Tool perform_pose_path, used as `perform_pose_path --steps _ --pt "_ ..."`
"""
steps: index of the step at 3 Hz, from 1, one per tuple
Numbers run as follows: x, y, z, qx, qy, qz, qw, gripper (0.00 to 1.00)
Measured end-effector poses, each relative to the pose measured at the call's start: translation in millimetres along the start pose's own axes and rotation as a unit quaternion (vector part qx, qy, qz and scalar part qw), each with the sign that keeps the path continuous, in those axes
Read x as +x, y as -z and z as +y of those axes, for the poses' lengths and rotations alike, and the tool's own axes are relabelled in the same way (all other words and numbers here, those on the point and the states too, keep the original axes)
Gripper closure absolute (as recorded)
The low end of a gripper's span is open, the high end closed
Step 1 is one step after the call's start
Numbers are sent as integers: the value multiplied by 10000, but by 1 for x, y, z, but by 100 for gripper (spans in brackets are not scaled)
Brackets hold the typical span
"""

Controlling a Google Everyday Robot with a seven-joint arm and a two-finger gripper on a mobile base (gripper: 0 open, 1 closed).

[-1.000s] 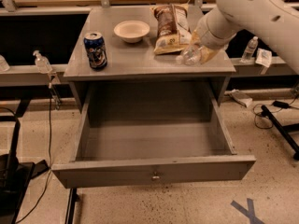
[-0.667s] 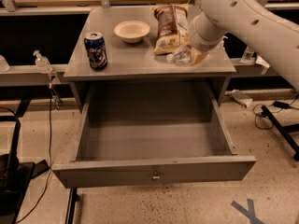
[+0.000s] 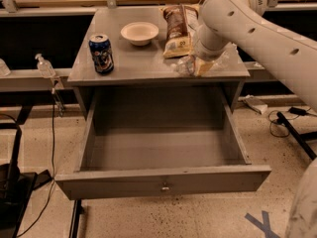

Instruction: Pick water bottle from top drawer and place on counter

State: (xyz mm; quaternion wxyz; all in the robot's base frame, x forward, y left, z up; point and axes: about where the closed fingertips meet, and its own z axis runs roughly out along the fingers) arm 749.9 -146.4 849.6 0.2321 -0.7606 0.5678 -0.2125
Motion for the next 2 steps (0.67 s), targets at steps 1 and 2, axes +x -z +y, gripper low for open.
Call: perform_pose_path --steps 1,2 --pt "-1 -2 1 -14 -1 -5 10000 46" --pt "1 4 -2 -135 129 177 9997 22"
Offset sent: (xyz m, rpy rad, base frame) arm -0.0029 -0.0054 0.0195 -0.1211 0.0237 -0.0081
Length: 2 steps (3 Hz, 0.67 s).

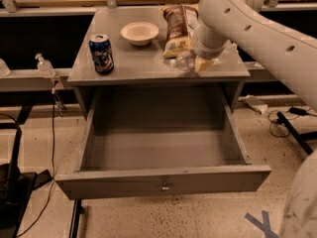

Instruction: Pick water bottle from top drawer and place on counter

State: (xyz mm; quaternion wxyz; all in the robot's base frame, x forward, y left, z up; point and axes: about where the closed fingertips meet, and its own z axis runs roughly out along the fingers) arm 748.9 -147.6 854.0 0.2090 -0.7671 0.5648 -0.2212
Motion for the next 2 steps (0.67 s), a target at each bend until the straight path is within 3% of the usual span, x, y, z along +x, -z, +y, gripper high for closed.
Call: perform_pose_path --steps 1,2 --pt "-1 14 -14 -109 194 290 9993 1" --pt "10 12 -18 -425 116 470 9979 0"
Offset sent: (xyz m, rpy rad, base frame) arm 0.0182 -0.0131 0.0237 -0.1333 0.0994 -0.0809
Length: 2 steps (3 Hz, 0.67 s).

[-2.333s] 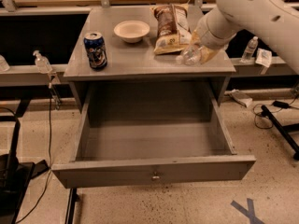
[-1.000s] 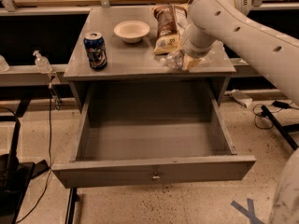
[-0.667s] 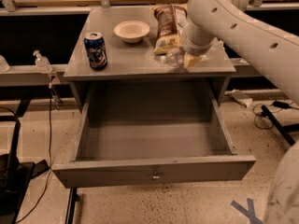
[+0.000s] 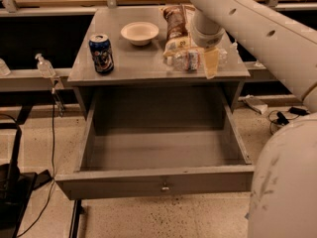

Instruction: Pick water bottle from top drawer and place on counter

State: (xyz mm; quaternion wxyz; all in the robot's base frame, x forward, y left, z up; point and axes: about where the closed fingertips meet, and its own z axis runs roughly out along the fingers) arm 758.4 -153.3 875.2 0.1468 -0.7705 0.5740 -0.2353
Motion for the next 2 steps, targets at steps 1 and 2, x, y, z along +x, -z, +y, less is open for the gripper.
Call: perform_pose_path --steps 1,2 --pt "0 0 0 0 0 0 10000 0" --pt "4 2 3 22 -2 -93 10000 0"
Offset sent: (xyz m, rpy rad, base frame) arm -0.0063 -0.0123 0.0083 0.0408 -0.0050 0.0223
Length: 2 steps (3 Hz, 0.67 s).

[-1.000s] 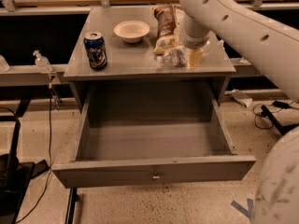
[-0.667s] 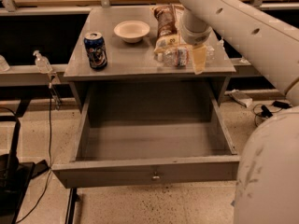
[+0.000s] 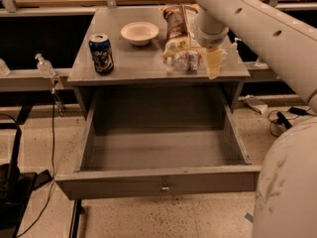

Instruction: Pick water bottle from top drawer and place on counter

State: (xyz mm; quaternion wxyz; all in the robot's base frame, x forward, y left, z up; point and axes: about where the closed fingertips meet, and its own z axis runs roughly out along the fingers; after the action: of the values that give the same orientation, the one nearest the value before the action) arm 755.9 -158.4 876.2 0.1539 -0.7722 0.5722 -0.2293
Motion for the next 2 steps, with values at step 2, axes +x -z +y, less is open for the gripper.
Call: perform_pose_path --steps 2 --pt "98 21 42 88 -1280 -782 9886 0"
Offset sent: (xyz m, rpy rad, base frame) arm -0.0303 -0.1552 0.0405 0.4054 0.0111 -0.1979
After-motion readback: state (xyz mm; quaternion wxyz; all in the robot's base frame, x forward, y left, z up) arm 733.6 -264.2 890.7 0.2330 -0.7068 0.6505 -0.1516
